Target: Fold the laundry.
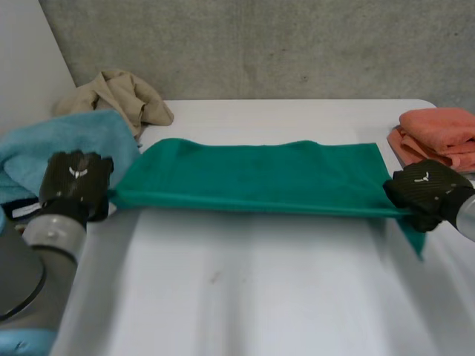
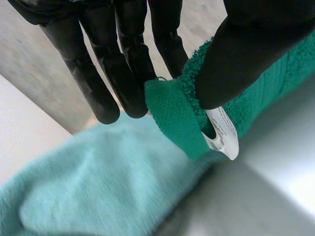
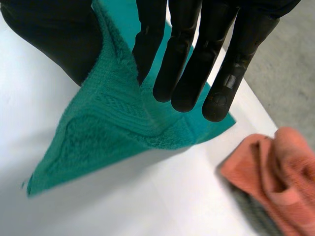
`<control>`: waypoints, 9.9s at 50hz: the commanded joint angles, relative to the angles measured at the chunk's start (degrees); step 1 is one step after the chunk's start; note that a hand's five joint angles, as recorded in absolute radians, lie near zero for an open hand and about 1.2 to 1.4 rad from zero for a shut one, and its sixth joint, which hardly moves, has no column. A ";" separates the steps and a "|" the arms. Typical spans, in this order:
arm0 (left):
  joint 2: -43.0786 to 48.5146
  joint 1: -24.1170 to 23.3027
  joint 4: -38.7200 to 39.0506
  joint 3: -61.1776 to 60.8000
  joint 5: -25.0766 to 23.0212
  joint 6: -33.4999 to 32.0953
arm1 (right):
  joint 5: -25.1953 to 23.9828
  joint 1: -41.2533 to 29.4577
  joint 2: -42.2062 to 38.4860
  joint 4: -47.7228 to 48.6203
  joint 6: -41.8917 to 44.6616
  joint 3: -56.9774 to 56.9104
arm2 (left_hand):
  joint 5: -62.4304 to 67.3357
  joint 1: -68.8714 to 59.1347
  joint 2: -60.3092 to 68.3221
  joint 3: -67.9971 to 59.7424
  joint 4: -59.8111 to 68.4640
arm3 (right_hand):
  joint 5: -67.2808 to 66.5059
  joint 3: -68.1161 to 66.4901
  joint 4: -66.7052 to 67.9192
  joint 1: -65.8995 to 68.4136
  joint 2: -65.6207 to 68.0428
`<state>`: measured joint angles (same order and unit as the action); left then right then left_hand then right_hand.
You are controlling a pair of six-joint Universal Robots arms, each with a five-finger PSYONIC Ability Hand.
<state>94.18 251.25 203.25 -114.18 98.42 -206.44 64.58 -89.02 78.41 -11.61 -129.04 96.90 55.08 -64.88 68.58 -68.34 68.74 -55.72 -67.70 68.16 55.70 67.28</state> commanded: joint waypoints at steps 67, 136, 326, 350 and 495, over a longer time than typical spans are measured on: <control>31.58 -1.90 8.04 26.19 2.74 -14.60 | 13.82 -6.51 -27.78 8.01 17.86 -25.00 | 14.92 -15.12 11.42 -11.66 11.26 | -14.28 -12.30 11.84 24.30 12.73; 9.27 -8.14 7.96 2.47 4.67 1.22 | -2.97 10.89 -15.92 16.53 -5.96 2.94 | -53.52 53.32 -57.02 56.78 -57.18 | 1.73 3.71 -4.17 8.29 -3.28; 13.13 -21.59 -4.53 19.69 12.14 5.53 | -6.84 -38.07 -11.54 19.96 2.69 0.92 | -53.36 53.15 -56.86 56.61 -57.02 | 55.72 57.70 -58.16 -45.70 -57.27; 23.32 -30.02 -11.28 26.82 12.32 15.62 | -1.84 -22.25 -12.04 7.84 -26.54 -5.40 | -53.36 53.15 -56.86 56.61 -57.02 | 55.72 57.70 -58.16 -45.70 -57.27; 14.45 -17.02 -12.35 14.43 11.53 18.45 | 1.33 20.03 -24.37 24.27 -23.62 -43.90 | -54.37 54.16 -57.87 57.62 -58.03 | 55.72 57.70 -58.16 -45.70 -57.27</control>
<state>109.29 234.23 190.96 -99.95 109.95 -188.00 65.37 -70.86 46.54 14.07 -148.38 52.74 2.63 -11.12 11.46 -11.82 11.50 -3.43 -11.93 13.26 11.41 12.63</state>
